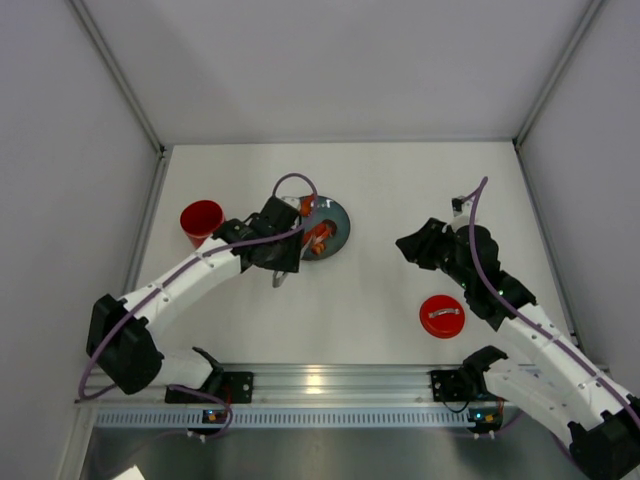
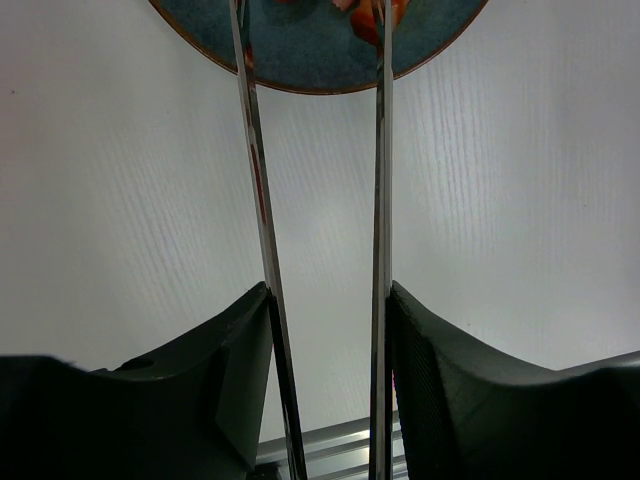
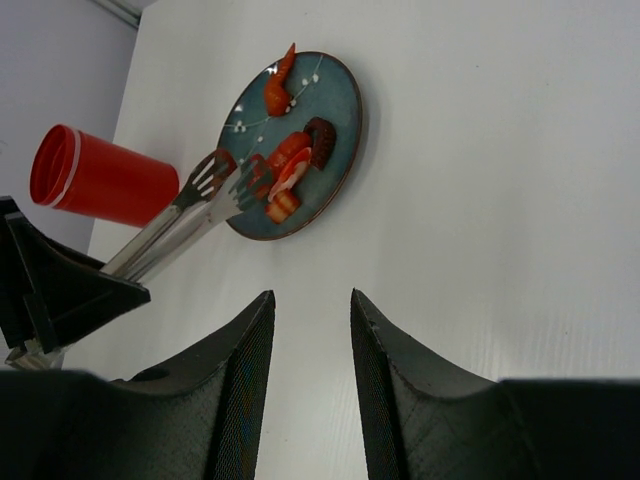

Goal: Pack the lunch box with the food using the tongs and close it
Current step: Pick up the fake food from the plate.

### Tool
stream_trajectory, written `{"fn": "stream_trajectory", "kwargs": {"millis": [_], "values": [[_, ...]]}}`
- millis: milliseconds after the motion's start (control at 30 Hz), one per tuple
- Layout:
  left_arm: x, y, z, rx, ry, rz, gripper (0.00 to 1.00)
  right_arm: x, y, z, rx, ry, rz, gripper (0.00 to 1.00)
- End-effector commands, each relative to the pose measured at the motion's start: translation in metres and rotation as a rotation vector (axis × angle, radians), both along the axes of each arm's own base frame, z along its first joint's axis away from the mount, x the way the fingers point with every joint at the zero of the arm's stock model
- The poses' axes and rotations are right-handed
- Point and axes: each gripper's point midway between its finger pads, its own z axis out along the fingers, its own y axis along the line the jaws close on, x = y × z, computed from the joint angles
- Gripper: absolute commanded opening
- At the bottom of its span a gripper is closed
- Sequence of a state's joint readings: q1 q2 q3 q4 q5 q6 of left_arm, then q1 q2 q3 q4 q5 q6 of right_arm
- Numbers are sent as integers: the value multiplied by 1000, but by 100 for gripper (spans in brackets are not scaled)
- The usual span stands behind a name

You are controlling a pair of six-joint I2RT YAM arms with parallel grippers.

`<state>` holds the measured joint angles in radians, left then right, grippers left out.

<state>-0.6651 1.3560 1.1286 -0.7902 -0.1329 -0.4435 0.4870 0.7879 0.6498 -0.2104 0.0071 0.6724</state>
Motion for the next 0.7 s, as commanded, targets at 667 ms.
{"fn": "stream_trajectory", "kwargs": {"millis": [667], "values": [[37,-3,7,42,-85,95,50,0,-2,11,-18,-39,-6,36]]}}
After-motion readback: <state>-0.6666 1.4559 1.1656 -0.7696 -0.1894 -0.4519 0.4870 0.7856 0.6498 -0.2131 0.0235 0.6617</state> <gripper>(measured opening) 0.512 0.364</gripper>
